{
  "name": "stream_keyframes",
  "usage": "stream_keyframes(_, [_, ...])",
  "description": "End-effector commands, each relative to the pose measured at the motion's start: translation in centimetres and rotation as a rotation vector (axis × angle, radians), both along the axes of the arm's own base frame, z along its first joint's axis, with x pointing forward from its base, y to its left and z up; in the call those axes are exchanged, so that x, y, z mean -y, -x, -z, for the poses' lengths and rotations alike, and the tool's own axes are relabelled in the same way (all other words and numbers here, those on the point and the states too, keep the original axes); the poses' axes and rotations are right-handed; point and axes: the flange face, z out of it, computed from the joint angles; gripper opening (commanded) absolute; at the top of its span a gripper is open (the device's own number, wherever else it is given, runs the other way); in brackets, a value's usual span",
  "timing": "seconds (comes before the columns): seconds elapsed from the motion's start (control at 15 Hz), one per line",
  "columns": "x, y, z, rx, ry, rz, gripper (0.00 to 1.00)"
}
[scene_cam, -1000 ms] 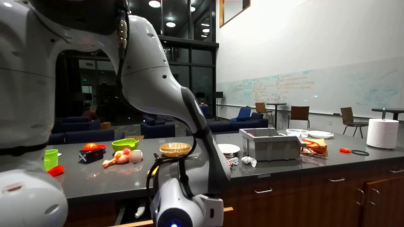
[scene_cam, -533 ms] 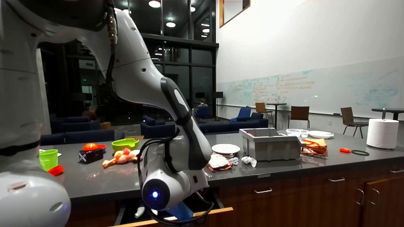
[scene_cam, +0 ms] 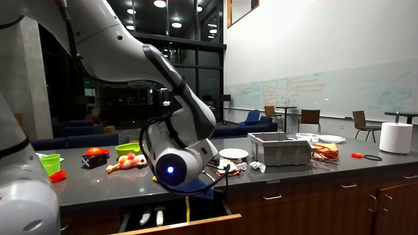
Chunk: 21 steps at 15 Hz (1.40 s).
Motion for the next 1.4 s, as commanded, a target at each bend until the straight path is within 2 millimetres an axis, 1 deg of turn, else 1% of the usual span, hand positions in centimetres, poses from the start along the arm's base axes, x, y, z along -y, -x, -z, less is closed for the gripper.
stream_keyframes(0.0, [-0.5, 0.8, -4.5, 0.098, 0.14, -0.044, 1.0])
stream_keyframes(0.07, [-0.2, -0.6, -2.8, 0.059, 0.067, -0.03, 1.0])
stream_keyframes(0.13, [-0.2, -0.6, -3.8, 0.08, 0.095, -0.032, 1.0])
stream_keyframes(0.27, [-0.2, -0.4, -4.6, 0.093, 0.118, -0.031, 1.0])
stream_keyframes(0.67, [-0.3, -0.2, -4.6, 0.095, 0.123, -0.032, 1.0])
stream_keyframes(0.87, [0.8, 0.2, -6.7, 0.108, 0.198, 0.002, 1.0])
stream_keyframes(1.07, [1.1, 0.1, -8.3, 0.108, 0.283, 0.006, 1.0])
stream_keyframes(1.2, [0.7, -0.1, -9.0, 0.086, 0.365, -0.024, 1.0])
stream_keyframes(1.33, [-0.4, -0.3, -9.2, 0.051, 0.45, -0.076, 1.0])
